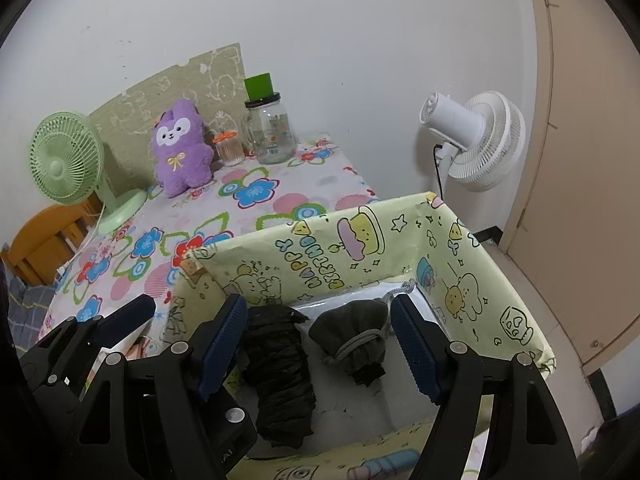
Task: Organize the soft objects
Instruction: 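Lower both items into the box and open both tools, then withdraw both tools from the box back over the table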
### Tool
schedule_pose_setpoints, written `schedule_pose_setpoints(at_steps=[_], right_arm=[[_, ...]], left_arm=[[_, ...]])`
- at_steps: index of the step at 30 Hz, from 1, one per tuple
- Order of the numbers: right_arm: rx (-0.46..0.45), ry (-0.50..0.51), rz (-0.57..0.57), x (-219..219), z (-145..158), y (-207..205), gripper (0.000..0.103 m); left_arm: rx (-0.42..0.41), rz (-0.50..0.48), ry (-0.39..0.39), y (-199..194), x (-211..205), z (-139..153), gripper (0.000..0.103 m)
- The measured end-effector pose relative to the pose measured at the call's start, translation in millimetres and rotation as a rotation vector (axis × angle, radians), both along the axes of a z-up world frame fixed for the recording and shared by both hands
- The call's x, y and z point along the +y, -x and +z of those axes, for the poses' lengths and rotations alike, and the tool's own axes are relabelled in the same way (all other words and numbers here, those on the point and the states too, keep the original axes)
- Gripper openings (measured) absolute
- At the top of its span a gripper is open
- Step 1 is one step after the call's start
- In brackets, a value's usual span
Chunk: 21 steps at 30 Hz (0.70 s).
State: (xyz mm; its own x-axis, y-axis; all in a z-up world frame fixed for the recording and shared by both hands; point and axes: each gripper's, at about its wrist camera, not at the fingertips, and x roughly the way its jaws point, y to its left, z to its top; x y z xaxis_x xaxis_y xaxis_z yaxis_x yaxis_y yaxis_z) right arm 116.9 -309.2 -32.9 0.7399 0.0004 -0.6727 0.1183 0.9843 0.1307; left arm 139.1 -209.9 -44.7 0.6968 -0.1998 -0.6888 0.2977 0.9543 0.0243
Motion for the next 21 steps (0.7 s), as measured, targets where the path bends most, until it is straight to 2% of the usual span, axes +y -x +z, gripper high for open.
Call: schedule_pose_setpoints(at_steps=[12,21], right_arm=[[-0.044,0.004,0.014,31.2,15.0,22.1,0.078],[-0.071,0.026,0.034,57.2,26.4,39.2,0.081]], left_arm=[[-0.046,0.003,0.01,25.3,33.7,17.2,0.088],[-0.075,0.013,0.029,44.8,61.1,27.5,0.089]])
